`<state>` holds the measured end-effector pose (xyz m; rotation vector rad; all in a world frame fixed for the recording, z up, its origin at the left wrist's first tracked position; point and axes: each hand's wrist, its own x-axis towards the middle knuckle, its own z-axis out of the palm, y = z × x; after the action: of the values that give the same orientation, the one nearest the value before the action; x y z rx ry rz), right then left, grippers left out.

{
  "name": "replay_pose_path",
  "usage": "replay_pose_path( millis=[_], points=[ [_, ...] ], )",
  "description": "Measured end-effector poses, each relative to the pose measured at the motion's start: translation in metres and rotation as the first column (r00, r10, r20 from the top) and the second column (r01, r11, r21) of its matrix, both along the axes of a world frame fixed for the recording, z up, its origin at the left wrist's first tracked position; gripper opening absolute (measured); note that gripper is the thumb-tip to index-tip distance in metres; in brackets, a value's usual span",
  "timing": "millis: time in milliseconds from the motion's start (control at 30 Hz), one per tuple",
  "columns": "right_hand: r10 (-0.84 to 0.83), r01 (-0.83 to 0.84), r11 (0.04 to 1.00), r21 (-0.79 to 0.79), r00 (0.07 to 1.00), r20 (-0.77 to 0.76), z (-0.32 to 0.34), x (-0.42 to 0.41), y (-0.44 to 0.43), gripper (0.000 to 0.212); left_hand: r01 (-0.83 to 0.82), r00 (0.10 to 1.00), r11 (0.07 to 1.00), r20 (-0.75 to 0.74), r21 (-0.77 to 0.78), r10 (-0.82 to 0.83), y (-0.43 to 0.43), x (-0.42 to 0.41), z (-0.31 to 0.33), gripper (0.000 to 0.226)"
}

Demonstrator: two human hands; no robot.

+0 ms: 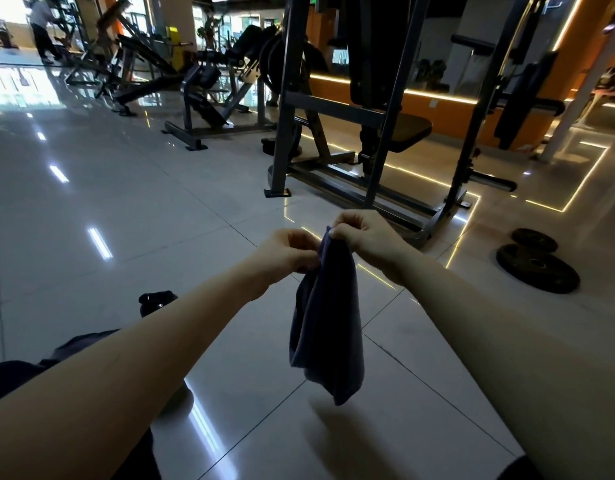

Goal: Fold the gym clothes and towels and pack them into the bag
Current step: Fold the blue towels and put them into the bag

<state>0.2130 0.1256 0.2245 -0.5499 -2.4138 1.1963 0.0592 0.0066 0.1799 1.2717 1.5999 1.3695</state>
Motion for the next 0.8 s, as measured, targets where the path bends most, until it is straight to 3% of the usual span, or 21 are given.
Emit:
replay_pose_path(
  millis=[233, 400, 500, 700, 800],
  points=[
    [-0.239, 0.130, 0.913, -0.387, 0.938, -0.251, 0.022, 0.022, 0.022, 0.021, -0.085, 0.990, 0.989, -0.122, -0.122, 0.071, -0.001, -0.003, -0.033, 0.004],
    [-0.492, 0.257, 0.790, -0.557, 0.807, -0.327, 0.025, 0.040, 0.042, 0.017, -0.248, 0.942, 0.952, -0.274, -0.178, 0.195, 0.002, -0.010, -0.040, 0.010],
    [-0.556, 0.354, 0.775, -0.524, 0.776, -0.298, 0.018, 0.050, 0.057, 0.012, -0.355, 0.903, 0.906, -0.335, -0.232, 0.268, 0.002, -0.021, -0.042, 0.011],
    [-0.641, 0.453, 0.689, -0.566, 0.746, -0.183, -0.004, 0.069, 0.088, 0.009, -0.463, 0.882, 0.782, -0.305, -0.418, 0.359, -0.001, -0.039, -0.048, 0.014],
    [-0.718, 0.569, 0.576, -0.586, 0.695, -0.032, -0.019, 0.071, 0.098, 0.026, -0.474, 0.880, 0.759, -0.263, -0.446, 0.396, -0.004, -0.050, -0.042, 0.010]
  ],
)
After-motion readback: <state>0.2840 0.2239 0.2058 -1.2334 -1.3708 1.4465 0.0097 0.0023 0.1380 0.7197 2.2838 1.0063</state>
